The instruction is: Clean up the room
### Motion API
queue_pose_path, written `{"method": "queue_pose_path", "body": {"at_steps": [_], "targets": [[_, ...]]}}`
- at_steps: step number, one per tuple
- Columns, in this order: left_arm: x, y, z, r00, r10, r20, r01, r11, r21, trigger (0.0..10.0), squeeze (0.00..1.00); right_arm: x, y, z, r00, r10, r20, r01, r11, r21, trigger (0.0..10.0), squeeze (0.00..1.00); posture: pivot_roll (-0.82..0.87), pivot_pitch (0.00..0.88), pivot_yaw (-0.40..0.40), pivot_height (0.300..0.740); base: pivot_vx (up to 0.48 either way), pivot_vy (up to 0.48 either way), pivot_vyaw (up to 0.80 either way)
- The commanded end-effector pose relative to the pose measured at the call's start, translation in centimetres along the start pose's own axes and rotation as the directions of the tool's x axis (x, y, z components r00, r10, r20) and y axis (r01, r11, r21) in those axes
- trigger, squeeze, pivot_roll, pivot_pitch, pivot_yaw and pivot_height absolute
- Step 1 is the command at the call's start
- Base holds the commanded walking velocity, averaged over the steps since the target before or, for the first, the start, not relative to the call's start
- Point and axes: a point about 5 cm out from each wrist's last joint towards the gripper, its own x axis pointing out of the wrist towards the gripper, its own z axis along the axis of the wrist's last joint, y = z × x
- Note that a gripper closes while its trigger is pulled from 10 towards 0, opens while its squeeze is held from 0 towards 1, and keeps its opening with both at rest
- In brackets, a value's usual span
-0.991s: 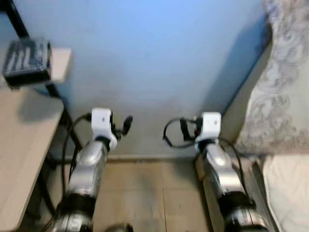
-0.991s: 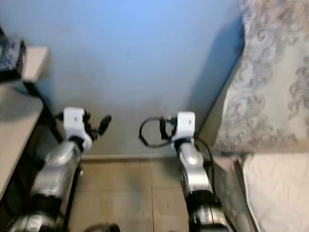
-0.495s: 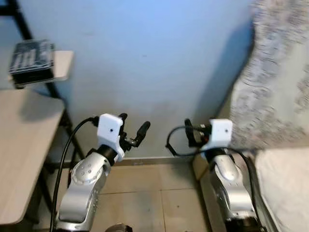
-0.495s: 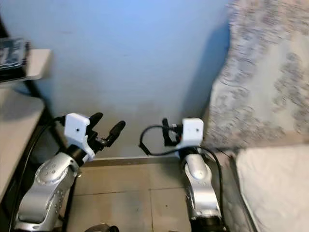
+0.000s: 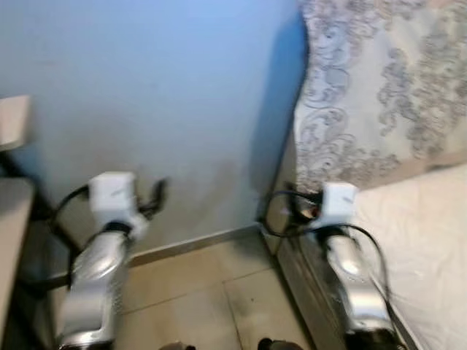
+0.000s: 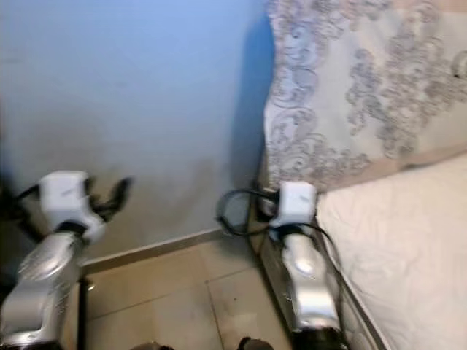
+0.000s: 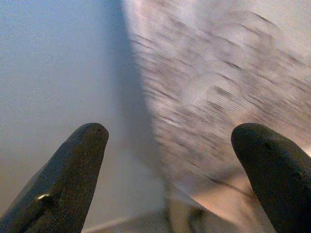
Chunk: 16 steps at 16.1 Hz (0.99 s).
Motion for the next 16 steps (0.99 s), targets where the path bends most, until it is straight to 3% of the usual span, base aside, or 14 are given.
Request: {"method": "queue_pose_path", "body": {"at_steps": [1, 3, 5, 7, 10, 12, 16], "targets": [[0.0, -0.4, -0.3, 1.000, -0.019, -0.008, 0.019, 1.000, -0.013, 10.0, 0.00, -0.1, -0.6, -0.4, 1.000, -0.023, -0.019, 0.023, 1.000, 0.021, 10.0, 0.00, -0.03, 0.000, 0.001, 0.740, 0.000, 0.000, -0.66], [0.4, -2.8, -0.3, 0.985, -0.170, -0.012, 0.170, 0.985, -0.002, 10.0, 0.00, 0.2, -0.4, -0.2, 1.000, -0.002, -0.009, 0.002, 1.000, 0.008, 10.0, 0.00, -0.03, 0.000, 0.002, 0.740, 0.000, 0.000, -0.64], [0.6, -3.6, -0.1, 0.967, -0.254, -0.008, 0.254, 0.967, -0.012, 10.0, 0.00, 0.2, 0.1, -0.1, 1.000, 0.013, -0.001, -0.013, 1.000, 0.011, 10.0, 0.00, -0.04, 0.000, 0.008, 0.740, 0.000, 0.000, -0.62], [1.0, -3.8, 0.4, 0.955, -0.297, 0.012, 0.297, 0.954, 0.031, 10.0, 0.00, 0.4, 0.6, 0.0, 0.999, 0.033, 0.010, -0.034, 0.999, 0.012, 10.0, 0.00, -0.04, 0.000, 0.012, 0.740, 0.000, 0.000, -0.62], [0.6, -5.2, 1.6, 0.884, -0.459, 0.084, 0.455, 0.888, 0.064, 10.0, 0.00, 0.6, 1.0, 0.1, 0.999, 0.043, 0.012, -0.043, 0.999, 0.024, 10.0, 0.00, -0.05, 0.000, 0.022, 0.740, 0.000, -0.160, -0.62], [0.3, -5.7, 1.9, 0.846, -0.523, 0.106, 0.519, 0.852, 0.067, 10.0, 0.00, 0.9, 1.0, 0.2, 0.999, 0.044, 0.016, -0.045, 0.998, 0.034, 10.0, 0.00, -0.05, 0.000, 0.024, 0.740, 0.000, -0.480, -0.62], [0.4, -6.0, 1.8, 0.826, -0.553, 0.109, 0.551, 0.833, 0.058, 10.0, 0.00, 1.2, 1.0, 0.2, 0.999, 0.048, 0.016, -0.048, 0.998, 0.033, 10.0, 0.00, -0.05, 0.000, 0.018, 0.740, 0.000, 0.000, -0.62]]}}
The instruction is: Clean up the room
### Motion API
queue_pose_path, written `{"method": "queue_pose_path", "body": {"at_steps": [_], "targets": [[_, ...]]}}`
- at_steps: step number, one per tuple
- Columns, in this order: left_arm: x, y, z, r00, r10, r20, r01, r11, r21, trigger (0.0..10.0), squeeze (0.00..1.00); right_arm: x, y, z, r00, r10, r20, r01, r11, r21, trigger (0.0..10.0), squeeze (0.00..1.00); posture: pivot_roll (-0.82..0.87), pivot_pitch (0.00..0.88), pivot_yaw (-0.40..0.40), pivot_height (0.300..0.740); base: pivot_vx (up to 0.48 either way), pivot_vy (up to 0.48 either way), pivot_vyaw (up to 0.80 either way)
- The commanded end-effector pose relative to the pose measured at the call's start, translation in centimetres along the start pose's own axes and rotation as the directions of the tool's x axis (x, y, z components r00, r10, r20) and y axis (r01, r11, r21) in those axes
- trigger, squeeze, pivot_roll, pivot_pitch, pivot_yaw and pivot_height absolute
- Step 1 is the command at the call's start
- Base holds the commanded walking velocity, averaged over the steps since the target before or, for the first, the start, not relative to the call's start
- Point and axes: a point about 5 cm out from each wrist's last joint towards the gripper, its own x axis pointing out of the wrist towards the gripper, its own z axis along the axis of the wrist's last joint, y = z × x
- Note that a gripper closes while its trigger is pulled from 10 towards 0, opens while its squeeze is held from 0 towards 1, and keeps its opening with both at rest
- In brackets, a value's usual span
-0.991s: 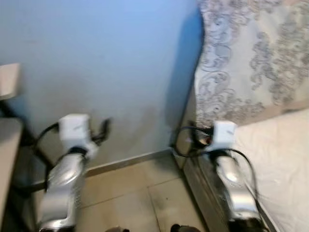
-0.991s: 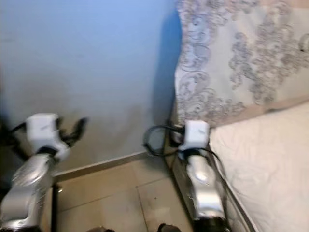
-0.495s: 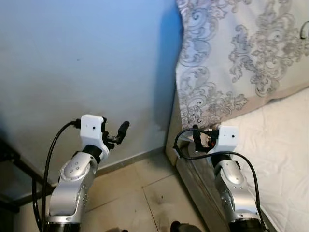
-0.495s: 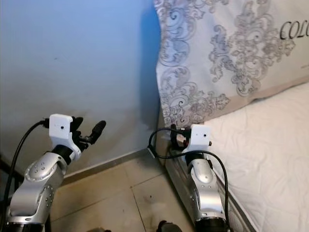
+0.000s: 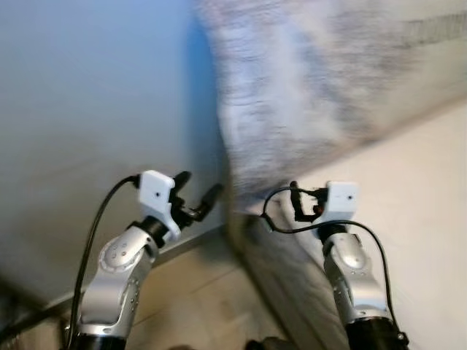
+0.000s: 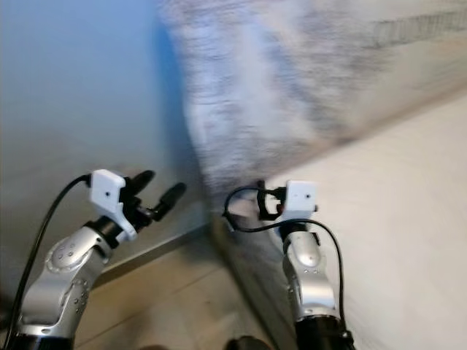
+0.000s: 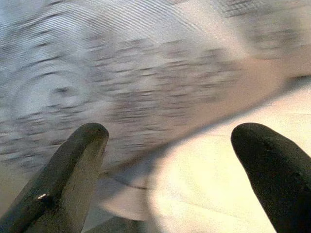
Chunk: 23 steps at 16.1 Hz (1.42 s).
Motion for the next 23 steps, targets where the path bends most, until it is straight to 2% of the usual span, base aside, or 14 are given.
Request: {"method": "queue_pose_path", "body": {"at_steps": [1, 4, 6, 8, 9, 10, 11, 12, 13, 14, 15, 18, 23], "targets": [[-0.3, 0.1, 0.2, 1.000, -0.031, 0.003, 0.031, 0.999, 0.034, 10.0, 0.00, 0.1, 0.6, -0.1, 1.000, 0.016, 0.001, -0.016, 1.000, 0.022, 10.0, 0.00, -0.04, 0.000, 0.014, 0.740, 0.000, 0.469, -0.61], [-0.1, -0.1, -0.2, 0.998, -0.057, -0.017, 0.058, 0.997, 0.046, 10.0, 0.00, 0.2, 0.7, -0.2, 1.000, 0.026, -0.001, -0.026, 1.000, 0.017, 10.0, 0.00, -0.05, 0.000, 0.015, 0.740, 0.000, 0.475, -0.62], [0.1, 0.4, -0.5, 0.999, -0.026, -0.035, 0.027, 1.000, 0.017, 10.0, 0.00, 0.2, 0.4, -0.4, 1.000, 0.017, -0.007, -0.016, 1.000, 0.014, 10.0, 0.00, -0.05, 0.000, 0.014, 0.740, 0.000, 0.240, -0.62], [0.1, 2.3, -0.9, 0.992, 0.111, -0.055, -0.114, 0.992, -0.061, 10.0, 0.00, 0.1, 0.1, -0.5, 1.000, -0.001, -0.007, 0.002, 1.000, 0.013, 10.0, 0.00, -0.06, 0.000, 0.019, 0.740, 0.000, 0.000, -0.61], [0.0, 2.7, -1.0, 0.988, 0.142, -0.059, -0.147, 0.985, -0.086, 10.0, 0.00, 0.1, -0.1, -0.5, 1.000, -0.014, -0.007, 0.014, 1.000, 0.014, 10.0, 0.00, -0.06, 0.000, 0.020, 0.740, 0.000, 0.000, -0.61], [-0.6, 3.8, -1.6, 0.968, 0.237, -0.084, -0.246, 0.963, -0.115, 10.0, 0.00, -0.1, -1.1, -0.7, 0.997, -0.078, -0.011, 0.078, 0.997, 0.027, 10.0, 0.00, -0.06, 0.000, 0.021, 0.740, 0.000, 0.000, -0.61], [-1.0, 4.0, -2.1, 0.959, 0.268, -0.097, -0.277, 0.956, -0.100, 10.0, 0.00, -0.4, -2.0, -1.0, 0.991, -0.129, -0.023, 0.130, 0.990, 0.045, 10.0, 0.00, -0.06, 0.000, 0.020, 0.740, 0.000, 0.000, -0.62], [-1.0, 3.6, -2.3, 0.960, 0.259, -0.102, -0.268, 0.960, -0.080, 10.0, 0.00, -0.6, -2.5, -1.1, 0.987, -0.158, -0.029, 0.159, 0.986, 0.045, 10.0, 0.00, -0.06, 0.000, 0.017, 0.740, 0.000, 0.000, -0.61], [-0.9, 3.3, -2.3, 0.963, 0.251, -0.101, -0.259, 0.963, -0.075, 10.0, 0.00, -0.7, -2.7, -1.2, 0.987, -0.159, -0.028, 0.160, 0.987, 0.034, 10.0, 0.12, -0.06, 0.000, 0.017, 0.740, 0.000, 0.000, -0.60], [-0.8, 3.2, -2.3, 0.962, 0.253, -0.097, -0.261, 0.962, -0.076, 10.0, 0.00, -0.8, -2.6, -1.3, 0.988, -0.151, -0.031, 0.151, 0.988, 0.026, 10.0, 0.17, -0.06, 0.000, 0.017, 0.740, 0.000, 0.000, -0.59], [-0.7, 3.2, -2.2, 0.962, 0.255, -0.095, -0.261, 0.963, -0.066, 10.0, 0.00, -0.9, -2.4, -1.5, 0.989, -0.142, -0.039, 0.143, 0.989, 0.031, 10.0, 1.00, -0.06, 0.000, 0.014, 0.740, 0.000, 0.000, -0.54], [-0.9, 3.7, -2.2, 0.957, 0.275, -0.095, -0.281, 0.958, -0.052, 10.0, 0.00, -1.1, -2.0, -1.1, 0.991, -0.134, -0.005, 0.134, 0.991, 0.010, 10.0, 1.00, -0.07, 0.000, 0.017, 0.740, 0.000, 0.000, -0.55], [-0.5, 3.3, -1.7, 0.967, 0.248, -0.051, -0.250, 0.968, -0.032, 10.0, 0.00, -1.2, -2.5, -1.2, 0.986, -0.166, -0.018, 0.165, 0.986, -0.014, 10.0, 1.00, -0.07, 0.000, 0.017, 0.740, 0.000, 0.000, -0.55]]}}
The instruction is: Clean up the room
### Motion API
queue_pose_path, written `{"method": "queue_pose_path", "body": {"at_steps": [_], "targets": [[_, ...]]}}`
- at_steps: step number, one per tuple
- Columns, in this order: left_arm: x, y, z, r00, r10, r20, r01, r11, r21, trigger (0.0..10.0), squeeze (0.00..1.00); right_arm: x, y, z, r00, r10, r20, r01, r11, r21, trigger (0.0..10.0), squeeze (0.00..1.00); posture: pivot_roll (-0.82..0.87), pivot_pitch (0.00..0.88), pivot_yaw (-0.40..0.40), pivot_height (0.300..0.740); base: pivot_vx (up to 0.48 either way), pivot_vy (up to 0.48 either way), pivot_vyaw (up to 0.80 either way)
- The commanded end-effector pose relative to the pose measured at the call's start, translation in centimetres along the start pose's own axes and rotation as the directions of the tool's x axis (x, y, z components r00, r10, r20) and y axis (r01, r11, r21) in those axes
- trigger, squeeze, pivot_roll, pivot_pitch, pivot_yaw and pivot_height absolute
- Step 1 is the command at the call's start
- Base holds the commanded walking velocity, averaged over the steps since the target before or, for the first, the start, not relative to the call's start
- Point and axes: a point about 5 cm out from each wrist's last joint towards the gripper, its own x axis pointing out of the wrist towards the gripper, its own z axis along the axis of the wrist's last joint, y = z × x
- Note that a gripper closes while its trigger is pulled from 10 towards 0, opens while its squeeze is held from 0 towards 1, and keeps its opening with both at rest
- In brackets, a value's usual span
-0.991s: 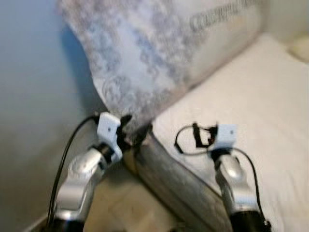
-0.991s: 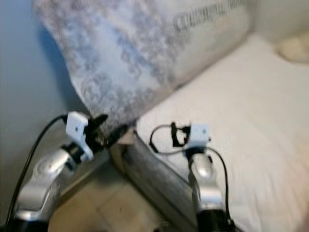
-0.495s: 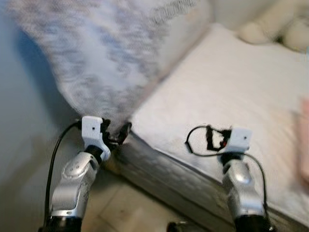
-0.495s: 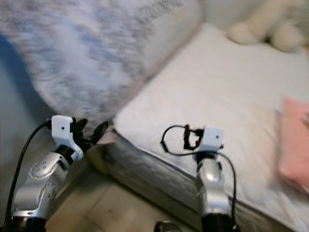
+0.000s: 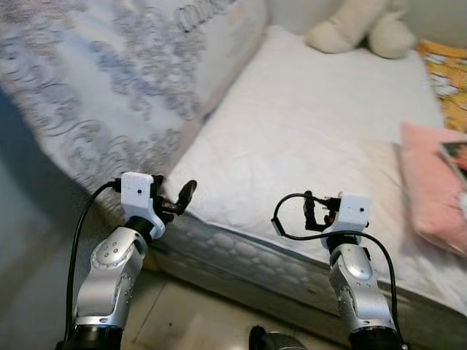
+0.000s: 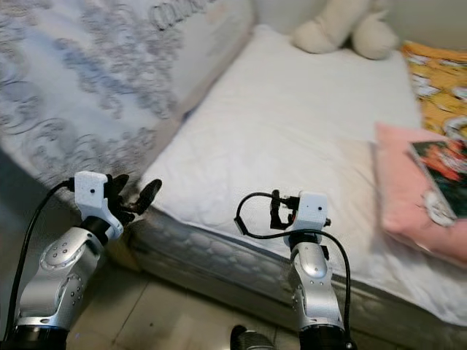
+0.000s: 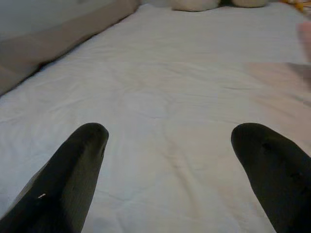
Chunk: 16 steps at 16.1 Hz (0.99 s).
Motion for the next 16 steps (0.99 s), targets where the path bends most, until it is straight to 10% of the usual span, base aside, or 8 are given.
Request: {"method": "queue_pose_path", "body": {"at_steps": [1, 2, 3, 16], "targets": [[0.2, -0.6, 0.4, 0.999, -0.046, 0.028, 0.046, 0.999, 0.001, 10.0, 0.00, 0.1, -0.1, 0.4, 1.000, 0.006, 0.014, -0.006, 1.000, -0.017, 10.0, 1.00, -0.08, 0.000, 0.019, 0.740, 0.000, 0.000, -0.52], [0.1, -1.2, 0.6, 0.995, -0.091, 0.048, 0.091, 0.996, -0.013, 10.0, 0.00, 0.2, 0.4, 0.9, 0.998, 0.034, 0.051, -0.032, 0.999, -0.028, 10.0, 0.97, -0.08, 0.000, 0.020, 0.740, 0.000, -0.454, -0.57], [0.1, -1.9, 0.8, 0.989, -0.134, 0.069, 0.135, 0.991, -0.007, 10.0, 0.00, 0.4, 0.8, 1.2, 0.997, 0.054, 0.056, -0.052, 0.998, -0.034, 10.0, 0.00, -0.08, 0.000, 0.022, 0.740, 0.000, -0.454, 0.00], [0.7, -2.6, 1.5, 0.979, -0.162, 0.124, 0.164, 0.986, -0.006, 10.0, 0.00, 1.6, 2.4, 4.5, 0.970, 0.141, 0.197, -0.111, 0.982, -0.154, 10.0, 0.00, -0.08, 0.000, 0.013, 0.740, 0.000, -0.212, -0.37]]}}
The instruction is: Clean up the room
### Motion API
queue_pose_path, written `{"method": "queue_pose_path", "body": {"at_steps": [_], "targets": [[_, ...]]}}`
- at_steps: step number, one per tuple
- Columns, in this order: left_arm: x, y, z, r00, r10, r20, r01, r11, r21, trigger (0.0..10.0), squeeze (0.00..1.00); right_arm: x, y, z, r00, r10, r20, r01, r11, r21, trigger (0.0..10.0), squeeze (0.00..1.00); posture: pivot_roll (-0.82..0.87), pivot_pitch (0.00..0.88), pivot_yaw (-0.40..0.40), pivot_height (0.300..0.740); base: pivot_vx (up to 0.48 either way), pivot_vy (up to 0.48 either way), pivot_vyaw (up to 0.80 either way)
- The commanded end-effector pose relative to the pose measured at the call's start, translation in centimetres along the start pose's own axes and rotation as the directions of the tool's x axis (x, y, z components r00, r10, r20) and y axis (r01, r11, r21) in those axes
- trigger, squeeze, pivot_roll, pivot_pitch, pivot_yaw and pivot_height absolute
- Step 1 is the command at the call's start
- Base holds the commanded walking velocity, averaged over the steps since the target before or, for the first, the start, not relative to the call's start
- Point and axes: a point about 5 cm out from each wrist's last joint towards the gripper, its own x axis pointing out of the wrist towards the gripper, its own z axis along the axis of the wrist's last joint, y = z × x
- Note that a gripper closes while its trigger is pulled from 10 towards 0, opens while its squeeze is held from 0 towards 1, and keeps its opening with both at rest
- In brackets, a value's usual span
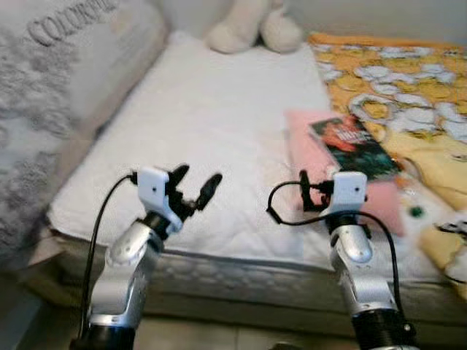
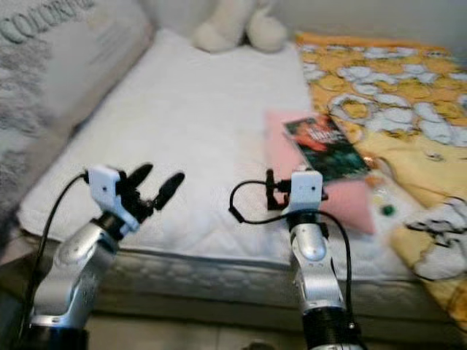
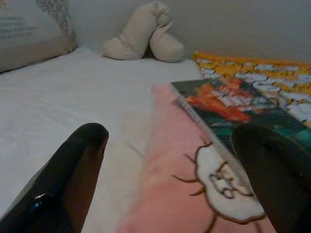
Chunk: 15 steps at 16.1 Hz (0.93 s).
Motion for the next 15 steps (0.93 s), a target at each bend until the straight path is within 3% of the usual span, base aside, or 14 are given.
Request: {"method": "queue_pose_path", "body": {"at_steps": [1, 4, 11, 15], "targets": [[0.0, 0.5, -0.2, 0.999, 0.028, -0.014, -0.028, 0.999, 0.019, 10.0, 0.00, 0.4, 0.6, 1.0, 0.999, 0.017, 0.037, -0.017, 1.000, 0.005, 10.0, 0.00, -0.08, 0.000, 0.014, 0.740, 0.000, 0.000, 0.00], [-0.1, 0.5, -0.4, 0.999, 0.036, -0.021, -0.036, 0.999, 0.025, 10.0, 0.00, 0.3, 0.5, 0.4, 1.000, 0.007, 0.007, -0.007, 1.000, 0.016, 10.0, 0.00, -0.08, 0.000, 0.015, 0.740, 0.000, 0.000, 0.00], [-0.1, 0.5, -0.5, 0.999, 0.020, -0.038, -0.018, 0.998, 0.066, 10.0, 0.00, 0.0, 0.5, -0.1, 1.000, 0.004, -0.003, -0.004, 1.000, 0.026, 10.0, 0.00, -0.08, 0.000, 0.027, 0.740, 0.000, 0.000, -0.76], [-0.2, 0.8, -0.8, 0.995, 0.084, -0.046, -0.081, 0.994, 0.076, 10.0, 0.00, -0.3, 0.9, -0.2, 1.000, 0.025, 0.001, -0.025, 1.000, 0.017, 10.0, 0.00, -0.09, 0.000, 0.028, 0.740, 0.371, -0.285, 0.00]]}}
